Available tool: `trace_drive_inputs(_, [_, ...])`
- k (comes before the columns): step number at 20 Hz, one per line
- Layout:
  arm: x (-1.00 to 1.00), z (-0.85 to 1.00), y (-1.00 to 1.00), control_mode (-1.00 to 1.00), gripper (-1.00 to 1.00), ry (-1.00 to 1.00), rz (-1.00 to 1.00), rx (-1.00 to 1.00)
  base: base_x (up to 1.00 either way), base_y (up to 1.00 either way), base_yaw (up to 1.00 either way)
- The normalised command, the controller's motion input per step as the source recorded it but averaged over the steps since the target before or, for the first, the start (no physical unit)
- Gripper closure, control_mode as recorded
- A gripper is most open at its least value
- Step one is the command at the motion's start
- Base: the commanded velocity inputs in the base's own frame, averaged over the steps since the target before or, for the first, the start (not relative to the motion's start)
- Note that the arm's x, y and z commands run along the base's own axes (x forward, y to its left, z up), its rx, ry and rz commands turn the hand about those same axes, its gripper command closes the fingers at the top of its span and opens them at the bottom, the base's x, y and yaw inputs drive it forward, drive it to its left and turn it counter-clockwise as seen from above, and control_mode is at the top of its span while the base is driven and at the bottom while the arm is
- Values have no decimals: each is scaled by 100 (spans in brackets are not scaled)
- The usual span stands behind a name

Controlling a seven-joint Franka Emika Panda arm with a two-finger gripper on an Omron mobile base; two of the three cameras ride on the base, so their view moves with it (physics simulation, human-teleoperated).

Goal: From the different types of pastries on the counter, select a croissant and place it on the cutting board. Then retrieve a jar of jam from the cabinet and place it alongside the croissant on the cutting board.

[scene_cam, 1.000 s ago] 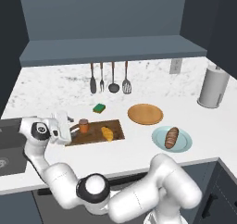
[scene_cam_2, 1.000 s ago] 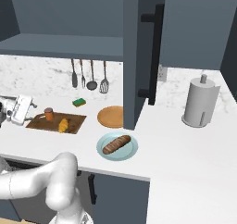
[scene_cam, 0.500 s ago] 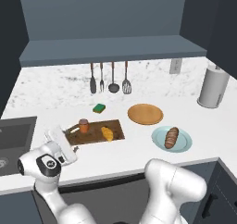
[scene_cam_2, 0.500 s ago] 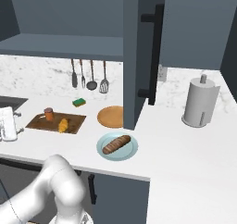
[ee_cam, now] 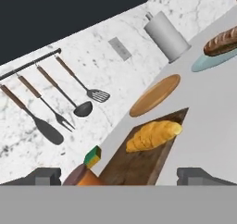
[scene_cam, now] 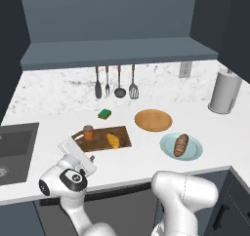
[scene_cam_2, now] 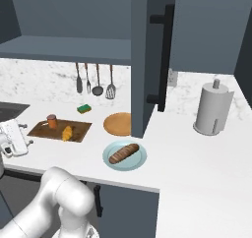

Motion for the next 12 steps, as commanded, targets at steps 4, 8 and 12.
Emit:
trace_drive_inputs(4, [0, 0, 0, -100, -100, 0, 0, 0, 0, 0, 0])
trace_drive_inputs(8, [0, 0, 0, -100, -100, 0, 0, 0, 0, 0, 0])
trace_drive_inputs(12, [-14, -11, 43, -100, -100, 0, 1, -8, 0, 0, 0])
